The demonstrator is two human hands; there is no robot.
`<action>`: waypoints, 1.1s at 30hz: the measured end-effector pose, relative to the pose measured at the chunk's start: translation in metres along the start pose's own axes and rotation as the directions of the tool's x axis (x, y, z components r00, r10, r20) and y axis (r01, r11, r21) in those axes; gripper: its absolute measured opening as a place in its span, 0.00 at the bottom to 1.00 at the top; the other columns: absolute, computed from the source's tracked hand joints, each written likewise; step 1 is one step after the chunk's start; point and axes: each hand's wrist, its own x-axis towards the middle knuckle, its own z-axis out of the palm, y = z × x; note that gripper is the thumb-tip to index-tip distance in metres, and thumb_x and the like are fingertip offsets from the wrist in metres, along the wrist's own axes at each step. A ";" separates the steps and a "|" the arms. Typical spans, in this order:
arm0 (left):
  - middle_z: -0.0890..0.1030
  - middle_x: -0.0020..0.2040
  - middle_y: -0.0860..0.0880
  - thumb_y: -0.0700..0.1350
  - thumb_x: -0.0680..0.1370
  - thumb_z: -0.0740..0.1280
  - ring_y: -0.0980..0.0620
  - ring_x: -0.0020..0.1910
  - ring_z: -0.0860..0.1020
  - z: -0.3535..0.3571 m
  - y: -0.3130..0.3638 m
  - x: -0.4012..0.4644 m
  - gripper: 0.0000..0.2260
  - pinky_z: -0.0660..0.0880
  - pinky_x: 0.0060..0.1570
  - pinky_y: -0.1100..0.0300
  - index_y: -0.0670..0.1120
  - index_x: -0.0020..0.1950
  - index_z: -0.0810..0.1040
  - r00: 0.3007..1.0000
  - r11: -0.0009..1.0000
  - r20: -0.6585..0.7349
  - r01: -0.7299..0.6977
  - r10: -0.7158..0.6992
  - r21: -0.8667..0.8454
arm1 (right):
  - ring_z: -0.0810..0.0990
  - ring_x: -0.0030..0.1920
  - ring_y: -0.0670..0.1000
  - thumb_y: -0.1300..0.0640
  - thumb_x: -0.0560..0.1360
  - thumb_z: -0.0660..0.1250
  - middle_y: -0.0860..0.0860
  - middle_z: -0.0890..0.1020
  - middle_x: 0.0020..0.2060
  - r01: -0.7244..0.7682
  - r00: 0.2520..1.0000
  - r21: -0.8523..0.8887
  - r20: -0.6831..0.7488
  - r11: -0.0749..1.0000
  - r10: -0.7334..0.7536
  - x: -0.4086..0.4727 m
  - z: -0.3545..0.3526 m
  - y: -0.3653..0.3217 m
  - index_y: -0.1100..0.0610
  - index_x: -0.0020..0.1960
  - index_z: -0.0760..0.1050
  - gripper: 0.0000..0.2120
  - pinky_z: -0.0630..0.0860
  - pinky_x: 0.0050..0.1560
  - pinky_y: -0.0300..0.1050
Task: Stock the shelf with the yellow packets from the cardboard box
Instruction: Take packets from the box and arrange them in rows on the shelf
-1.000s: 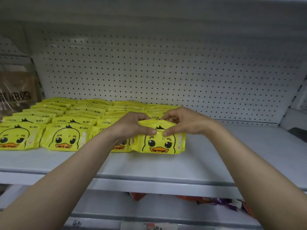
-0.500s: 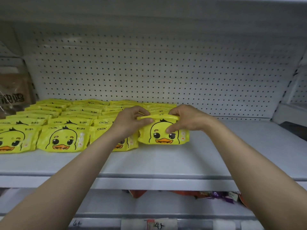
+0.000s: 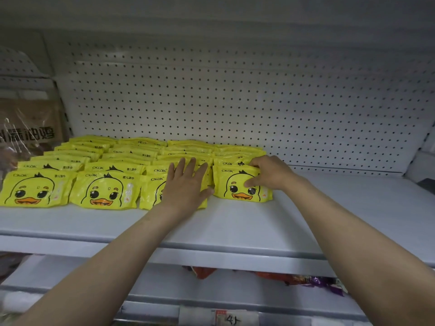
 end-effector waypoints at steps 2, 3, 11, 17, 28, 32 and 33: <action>0.50 0.80 0.46 0.64 0.79 0.55 0.42 0.79 0.44 0.001 0.000 0.000 0.33 0.41 0.76 0.44 0.54 0.80 0.48 1.000 1.000 -0.012 0.001 -0.001 -0.006 | 0.77 0.53 0.52 0.43 0.66 0.78 0.48 0.80 0.51 0.005 0.999 -0.083 -0.038 0.997 -0.008 0.003 0.003 -0.002 0.47 0.62 0.76 0.27 0.73 0.46 0.45; 0.50 0.80 0.46 0.64 0.79 0.55 0.42 0.79 0.44 0.002 0.000 0.000 0.33 0.41 0.76 0.44 0.54 0.80 0.49 1.000 1.000 -0.018 0.002 -0.002 -0.007 | 0.77 0.57 0.53 0.43 0.66 0.77 0.48 0.80 0.56 0.013 0.998 -0.105 -0.055 0.994 -0.019 0.003 0.005 -0.004 0.47 0.65 0.74 0.30 0.73 0.48 0.45; 0.51 0.80 0.46 0.64 0.79 0.56 0.41 0.79 0.45 0.005 0.002 0.000 0.33 0.42 0.76 0.43 0.53 0.80 0.49 0.999 1.000 -0.053 0.009 -0.008 0.020 | 0.69 0.65 0.52 0.44 0.68 0.77 0.49 0.75 0.61 0.036 0.990 -0.172 -0.130 0.984 -0.059 0.001 0.012 -0.009 0.48 0.68 0.71 0.32 0.72 0.55 0.48; 0.52 0.80 0.45 0.63 0.79 0.57 0.42 0.79 0.47 0.006 0.002 -0.001 0.32 0.43 0.76 0.43 0.54 0.79 0.51 0.997 1.000 -0.078 0.008 -0.007 0.005 | 0.68 0.65 0.54 0.46 0.69 0.75 0.51 0.74 0.61 0.047 0.985 -0.299 -0.146 0.953 -0.094 0.000 0.014 -0.018 0.52 0.68 0.69 0.32 0.73 0.52 0.50; 0.62 0.76 0.41 0.58 0.76 0.68 0.41 0.76 0.59 -0.050 -0.030 -0.012 0.32 0.59 0.73 0.46 0.51 0.76 0.63 0.992 0.991 -0.079 0.091 -0.099 -0.101 | 0.69 0.67 0.55 0.46 0.72 0.72 0.53 0.73 0.66 0.238 0.965 -0.290 -0.039 0.927 -0.260 -0.002 -0.024 -0.084 0.51 0.70 0.68 0.29 0.72 0.58 0.51; 0.71 0.70 0.41 0.55 0.71 0.74 0.40 0.70 0.67 -0.090 -0.073 -0.039 0.32 0.69 0.66 0.46 0.50 0.72 0.69 0.973 0.967 -0.119 0.173 -0.197 -0.184 | 0.69 0.68 0.56 0.43 0.73 0.71 0.53 0.72 0.68 0.337 0.933 -0.228 -0.050 0.914 -0.356 -0.017 -0.031 -0.139 0.49 0.71 0.67 0.29 0.70 0.61 0.51; 0.73 0.69 0.41 0.54 0.70 0.75 0.41 0.69 0.68 -0.099 -0.085 -0.050 0.32 0.70 0.65 0.48 0.49 0.71 0.70 0.967 0.962 -0.135 0.188 -0.217 -0.195 | 0.69 0.68 0.56 0.43 0.73 0.71 0.53 0.72 0.68 0.362 0.922 -0.214 -0.066 0.908 -0.383 -0.021 -0.031 -0.154 0.48 0.71 0.67 0.29 0.70 0.62 0.51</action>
